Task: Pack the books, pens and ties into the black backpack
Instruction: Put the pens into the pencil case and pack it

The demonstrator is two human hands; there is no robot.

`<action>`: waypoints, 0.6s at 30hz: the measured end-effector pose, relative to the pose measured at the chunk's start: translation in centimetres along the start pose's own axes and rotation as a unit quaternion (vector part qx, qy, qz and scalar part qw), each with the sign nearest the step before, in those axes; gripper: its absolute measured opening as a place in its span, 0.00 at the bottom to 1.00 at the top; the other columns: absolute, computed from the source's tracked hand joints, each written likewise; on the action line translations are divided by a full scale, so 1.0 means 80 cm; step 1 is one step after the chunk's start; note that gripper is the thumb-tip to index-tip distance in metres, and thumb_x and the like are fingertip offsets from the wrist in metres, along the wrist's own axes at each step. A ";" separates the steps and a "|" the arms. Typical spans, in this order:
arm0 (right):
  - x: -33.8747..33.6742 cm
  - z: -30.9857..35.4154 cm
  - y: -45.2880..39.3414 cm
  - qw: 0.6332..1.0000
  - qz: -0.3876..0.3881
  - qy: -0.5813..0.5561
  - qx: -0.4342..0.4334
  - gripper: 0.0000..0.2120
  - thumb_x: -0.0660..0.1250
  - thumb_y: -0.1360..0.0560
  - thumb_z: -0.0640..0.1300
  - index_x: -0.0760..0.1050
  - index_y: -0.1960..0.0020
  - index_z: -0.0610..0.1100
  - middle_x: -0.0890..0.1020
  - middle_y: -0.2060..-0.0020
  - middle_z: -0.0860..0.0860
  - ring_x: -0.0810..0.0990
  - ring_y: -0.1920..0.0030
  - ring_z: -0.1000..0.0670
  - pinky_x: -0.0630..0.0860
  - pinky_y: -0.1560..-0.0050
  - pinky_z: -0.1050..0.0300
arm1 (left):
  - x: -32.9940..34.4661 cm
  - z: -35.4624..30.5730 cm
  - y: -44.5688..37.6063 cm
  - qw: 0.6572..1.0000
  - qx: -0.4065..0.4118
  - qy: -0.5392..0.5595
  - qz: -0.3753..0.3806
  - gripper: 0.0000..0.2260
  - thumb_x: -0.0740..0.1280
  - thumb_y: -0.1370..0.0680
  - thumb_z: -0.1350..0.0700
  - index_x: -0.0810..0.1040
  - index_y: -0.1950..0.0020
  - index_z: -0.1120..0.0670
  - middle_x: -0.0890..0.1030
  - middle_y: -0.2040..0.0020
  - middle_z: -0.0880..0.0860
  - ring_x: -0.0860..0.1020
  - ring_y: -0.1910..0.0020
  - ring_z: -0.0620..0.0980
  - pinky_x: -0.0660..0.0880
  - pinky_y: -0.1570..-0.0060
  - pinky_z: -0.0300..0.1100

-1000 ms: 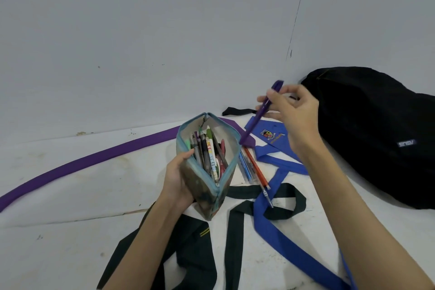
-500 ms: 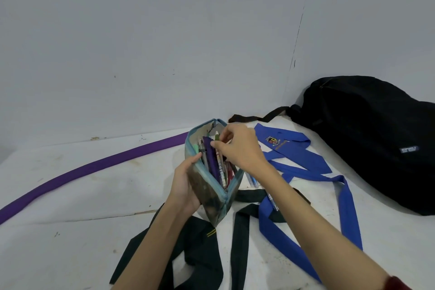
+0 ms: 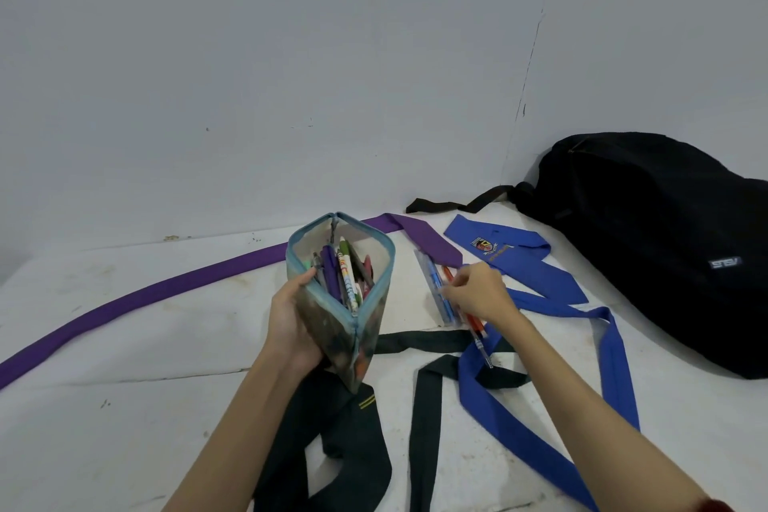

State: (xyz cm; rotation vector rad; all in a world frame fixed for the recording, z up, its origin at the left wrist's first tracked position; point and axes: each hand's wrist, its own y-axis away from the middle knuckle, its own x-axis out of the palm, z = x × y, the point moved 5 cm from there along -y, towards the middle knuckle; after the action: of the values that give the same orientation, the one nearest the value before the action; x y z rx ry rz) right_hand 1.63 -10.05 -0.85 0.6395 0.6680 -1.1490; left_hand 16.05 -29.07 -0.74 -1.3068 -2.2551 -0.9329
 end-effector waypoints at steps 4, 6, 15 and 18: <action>0.019 -0.002 -0.004 0.997 -0.003 0.076 0.018 0.16 0.70 0.27 0.52 0.75 0.49 0.40 0.79 0.55 0.46 0.78 0.57 0.49 0.73 0.65 0.58 | -0.002 -0.003 0.001 1.000 0.003 -0.002 -0.002 0.10 0.61 0.23 0.50 0.77 0.48 0.53 0.80 0.55 0.57 0.77 0.54 0.55 0.74 0.55 0.48; 0.023 0.006 -0.002 0.984 -0.007 0.178 0.004 0.16 0.68 0.26 0.53 0.72 0.47 0.41 0.76 0.55 0.47 0.77 0.55 0.48 0.70 0.64 0.57 | -0.003 -0.003 0.000 1.000 0.000 -0.003 -0.006 0.10 0.61 0.24 0.49 0.77 0.49 0.53 0.79 0.55 0.57 0.77 0.54 0.55 0.74 0.53 0.49; -0.038 0.065 0.020 0.959 0.054 -0.278 -0.023 0.11 0.68 0.27 0.40 0.77 0.67 0.38 0.72 0.73 0.47 0.66 0.72 0.53 0.65 0.71 0.62 | 0.000 -0.002 -0.001 1.000 -0.001 -0.016 0.002 0.11 0.62 0.24 0.50 0.77 0.47 0.53 0.80 0.55 0.57 0.77 0.53 0.56 0.74 0.54 0.48; -0.076 0.107 0.045 0.940 0.092 -0.323 -0.065 0.11 0.69 0.27 0.42 0.80 0.67 0.40 0.72 0.74 0.49 0.67 0.72 0.55 0.65 0.74 0.66 | 0.004 -0.001 0.001 1.000 -0.001 -0.022 0.014 0.11 0.61 0.23 0.50 0.77 0.47 0.54 0.80 0.55 0.57 0.77 0.53 0.56 0.74 0.54 0.49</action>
State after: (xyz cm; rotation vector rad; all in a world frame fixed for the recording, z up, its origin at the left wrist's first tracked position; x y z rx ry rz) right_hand 4.72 -11.85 9.70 0.1776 0.1149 -1.0457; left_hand 15.94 -28.90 -0.48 -1.3687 -2.2633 -0.9056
